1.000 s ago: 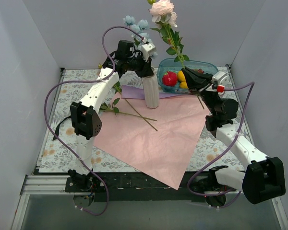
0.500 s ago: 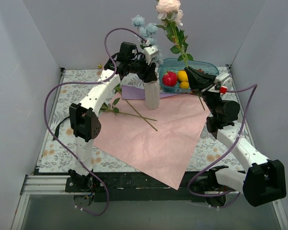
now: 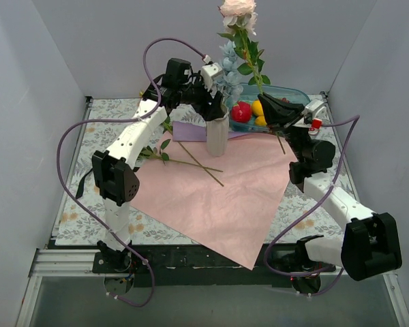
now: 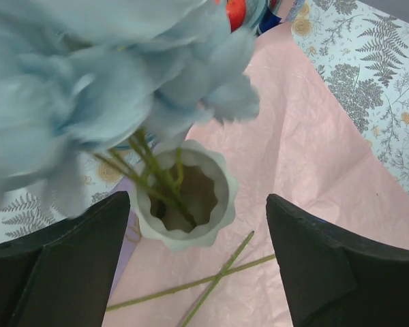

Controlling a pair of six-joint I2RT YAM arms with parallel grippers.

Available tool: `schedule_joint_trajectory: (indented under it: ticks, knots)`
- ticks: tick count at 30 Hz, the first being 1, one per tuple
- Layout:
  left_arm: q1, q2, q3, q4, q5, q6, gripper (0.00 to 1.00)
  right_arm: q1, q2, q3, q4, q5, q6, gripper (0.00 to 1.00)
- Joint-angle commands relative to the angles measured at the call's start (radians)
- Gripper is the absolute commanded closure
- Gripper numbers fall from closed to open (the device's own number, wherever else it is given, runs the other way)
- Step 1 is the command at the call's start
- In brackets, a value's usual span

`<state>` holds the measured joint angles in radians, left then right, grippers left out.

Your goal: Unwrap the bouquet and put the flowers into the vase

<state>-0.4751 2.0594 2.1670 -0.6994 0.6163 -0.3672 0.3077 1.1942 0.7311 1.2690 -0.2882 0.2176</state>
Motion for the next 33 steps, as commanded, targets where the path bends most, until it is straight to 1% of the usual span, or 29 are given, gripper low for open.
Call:
schedule_joint_trajectory:
  ticks: [1, 4, 6, 8, 9, 10, 13, 14, 15, 16, 17, 19, 20, 22, 24, 27, 30, 31, 32, 33]
  knots:
    - [0.000, -0.172, -0.071, -0.005, -0.016, -0.012, 0.19, -0.004, 0.060, 0.086, 0.199, -0.034, 0.071, 0.99]
    - [0.000, -0.241, -0.148, 0.017, -0.041, -0.009, 0.18, -0.005, 0.128, 0.135, 0.311, -0.039, 0.117, 0.99]
    - [0.003, -0.277, -0.162, 0.014, -0.055, -0.012, 0.18, -0.004, 0.192, 0.171, 0.369, -0.055, 0.167, 0.99]
    - [0.018, -0.291, -0.168, 0.002, -0.067, -0.019, 0.17, -0.004, 0.238, 0.241, 0.443, -0.075, 0.212, 0.99]
    - [0.029, -0.304, -0.170, 0.000, -0.067, -0.033, 0.17, -0.004, 0.289, 0.270, 0.460, -0.083, 0.265, 0.99]
    - [0.061, -0.308, -0.170, -0.002, -0.064, -0.047, 0.16, -0.001, 0.312, 0.330, 0.498, -0.092, 0.285, 0.99]
    - [0.142, -0.298, -0.141, -0.034, -0.018, -0.091, 0.13, 0.016, 0.407, 0.419, 0.541, -0.127, 0.336, 0.99]
    - [0.205, -0.292, -0.130, -0.061, 0.003, -0.101, 0.12, 0.033, 0.422, 0.474, 0.538, -0.140, 0.338, 0.99]
    - [0.234, -0.286, -0.113, -0.075, 0.016, -0.105, 0.10, 0.042, 0.447, 0.499, 0.532, -0.144, 0.335, 0.99]
    - [0.283, -0.283, -0.113, -0.089, 0.023, -0.105, 0.10, 0.050, 0.456, 0.520, 0.526, -0.146, 0.332, 0.99]
    - [0.306, -0.286, -0.119, -0.094, 0.033, -0.107, 0.10, 0.065, 0.464, 0.560, 0.527, -0.149, 0.332, 0.99]
    - [0.361, -0.306, -0.174, -0.071, 0.043, -0.128, 0.09, 0.082, 0.482, 0.588, 0.529, -0.140, 0.333, 0.99]
    - [0.374, -0.332, -0.196, -0.027, 0.048, -0.140, 0.09, 0.097, 0.487, 0.603, 0.532, -0.132, 0.336, 0.99]
    - [0.383, -0.350, -0.240, 0.020, 0.023, -0.171, 0.09, 0.117, 0.498, 0.629, 0.547, -0.094, 0.333, 0.99]
    - [0.383, -0.357, -0.239, 0.054, 0.037, -0.194, 0.09, 0.157, 0.496, 0.642, 0.550, -0.050, 0.272, 0.99]
    - [0.383, -0.332, -0.178, 0.055, 0.049, -0.257, 0.09, 0.212, 0.502, 0.663, 0.537, -0.017, 0.185, 0.99]
    - [0.383, -0.308, -0.104, 0.086, 0.065, -0.338, 0.09, 0.249, 0.522, 0.734, 0.509, -0.060, 0.203, 0.99]
    - [0.383, -0.302, -0.084, 0.095, 0.086, -0.364, 0.09, 0.260, 0.518, 0.741, 0.453, -0.069, 0.189, 0.99]
    - [0.383, -0.289, -0.032, 0.101, 0.095, -0.386, 0.09, 0.286, 0.510, 0.735, 0.420, -0.080, 0.168, 0.99]
    - [0.383, -0.282, -0.004, 0.101, 0.103, -0.429, 0.08, 0.298, 0.489, 0.728, 0.390, -0.081, 0.108, 0.99]
